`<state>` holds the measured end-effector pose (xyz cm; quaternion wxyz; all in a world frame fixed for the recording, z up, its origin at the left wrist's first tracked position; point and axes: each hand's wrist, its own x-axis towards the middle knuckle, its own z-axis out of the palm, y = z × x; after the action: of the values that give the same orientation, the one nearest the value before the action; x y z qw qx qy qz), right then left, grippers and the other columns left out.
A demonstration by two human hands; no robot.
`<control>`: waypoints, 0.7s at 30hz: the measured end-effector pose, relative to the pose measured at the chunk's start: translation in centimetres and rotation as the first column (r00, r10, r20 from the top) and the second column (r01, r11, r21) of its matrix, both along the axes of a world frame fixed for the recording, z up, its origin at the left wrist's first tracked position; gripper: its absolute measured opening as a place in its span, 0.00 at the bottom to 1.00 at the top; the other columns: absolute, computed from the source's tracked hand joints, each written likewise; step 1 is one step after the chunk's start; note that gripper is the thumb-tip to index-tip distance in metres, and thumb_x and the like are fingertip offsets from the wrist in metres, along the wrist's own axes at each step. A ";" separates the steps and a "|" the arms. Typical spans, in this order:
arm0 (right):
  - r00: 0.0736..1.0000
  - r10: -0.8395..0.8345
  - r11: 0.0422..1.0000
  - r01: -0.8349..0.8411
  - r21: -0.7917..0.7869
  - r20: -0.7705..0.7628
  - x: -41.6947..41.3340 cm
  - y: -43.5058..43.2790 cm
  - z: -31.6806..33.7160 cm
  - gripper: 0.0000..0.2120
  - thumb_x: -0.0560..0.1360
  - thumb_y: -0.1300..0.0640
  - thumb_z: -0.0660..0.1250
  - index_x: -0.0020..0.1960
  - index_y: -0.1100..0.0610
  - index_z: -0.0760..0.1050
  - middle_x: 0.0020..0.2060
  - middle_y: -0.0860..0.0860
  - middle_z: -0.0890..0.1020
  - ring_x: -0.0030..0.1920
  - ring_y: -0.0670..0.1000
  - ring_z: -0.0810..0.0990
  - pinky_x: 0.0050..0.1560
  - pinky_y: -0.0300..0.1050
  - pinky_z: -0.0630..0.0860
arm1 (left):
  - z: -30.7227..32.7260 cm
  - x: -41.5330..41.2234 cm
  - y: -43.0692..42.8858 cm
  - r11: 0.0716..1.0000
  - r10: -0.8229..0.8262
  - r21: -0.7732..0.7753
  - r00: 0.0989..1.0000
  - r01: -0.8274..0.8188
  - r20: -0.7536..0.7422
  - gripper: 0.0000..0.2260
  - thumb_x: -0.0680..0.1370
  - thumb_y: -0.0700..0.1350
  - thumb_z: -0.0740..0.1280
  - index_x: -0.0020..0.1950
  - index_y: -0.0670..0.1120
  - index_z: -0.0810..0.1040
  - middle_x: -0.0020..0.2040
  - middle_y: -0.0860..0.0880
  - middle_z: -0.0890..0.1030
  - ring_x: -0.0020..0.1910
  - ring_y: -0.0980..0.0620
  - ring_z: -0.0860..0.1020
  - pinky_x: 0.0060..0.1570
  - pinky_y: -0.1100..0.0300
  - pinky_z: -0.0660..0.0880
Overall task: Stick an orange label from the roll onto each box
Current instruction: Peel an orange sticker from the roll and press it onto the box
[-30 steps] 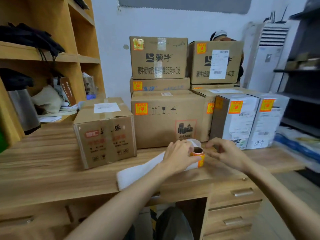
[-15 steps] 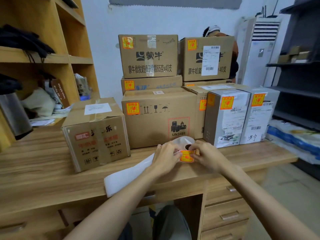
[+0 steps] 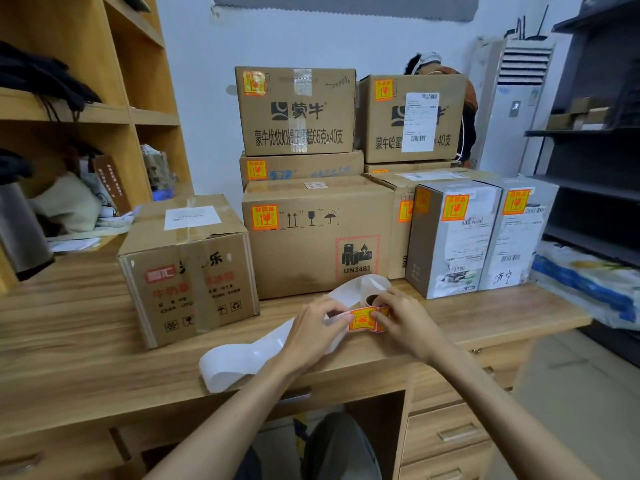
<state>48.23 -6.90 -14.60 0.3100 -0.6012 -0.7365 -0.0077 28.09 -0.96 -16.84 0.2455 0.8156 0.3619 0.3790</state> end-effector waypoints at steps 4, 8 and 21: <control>0.998 0.035 0.999 -0.033 0.032 -0.046 0.2 -0.2 -0.3 0.03 0.77 0.57 0.69 0.49 0.54 0.77 0.46 0.46 0.74 0.44 0.48 0.76 0.45 0.48 0.72 | 0.0 0.0 0.3 1.000 0.000 -0.022 1.000 0.000 0.026 0.04 0.80 0.50 0.70 0.49 0.52 0.83 0.47 0.57 0.80 0.51 0.57 0.76 0.48 0.59 0.76; 0.997 0.036 0.998 -0.032 0.047 -0.075 0.3 -0.2 -0.6 0.03 0.76 0.57 0.69 0.49 0.54 0.76 0.46 0.46 0.74 0.43 0.45 0.74 0.44 0.45 0.70 | 0.1 0.1 0.1 0.999 -0.008 -0.040 1.000 0.008 -0.006 0.05 0.81 0.50 0.68 0.50 0.52 0.83 0.49 0.57 0.80 0.52 0.57 0.76 0.48 0.65 0.73; 0.990 -0.079 0.988 0.094 0.125 -0.118 -0.7 -1.1 -2.0 0.13 0.76 0.54 0.69 0.59 0.53 0.73 0.57 0.47 0.71 0.46 0.44 0.74 0.44 0.40 0.73 | -0.2 0.0 -0.1 0.995 -0.059 -0.083 0.998 0.060 0.019 0.07 0.82 0.50 0.67 0.50 0.51 0.83 0.50 0.57 0.81 0.55 0.58 0.77 0.55 0.54 0.79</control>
<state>47.54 -7.97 -16.61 0.3893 -0.6104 -0.6889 -0.0353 28.11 -1.04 -17.03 0.2934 0.8118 0.3508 0.3631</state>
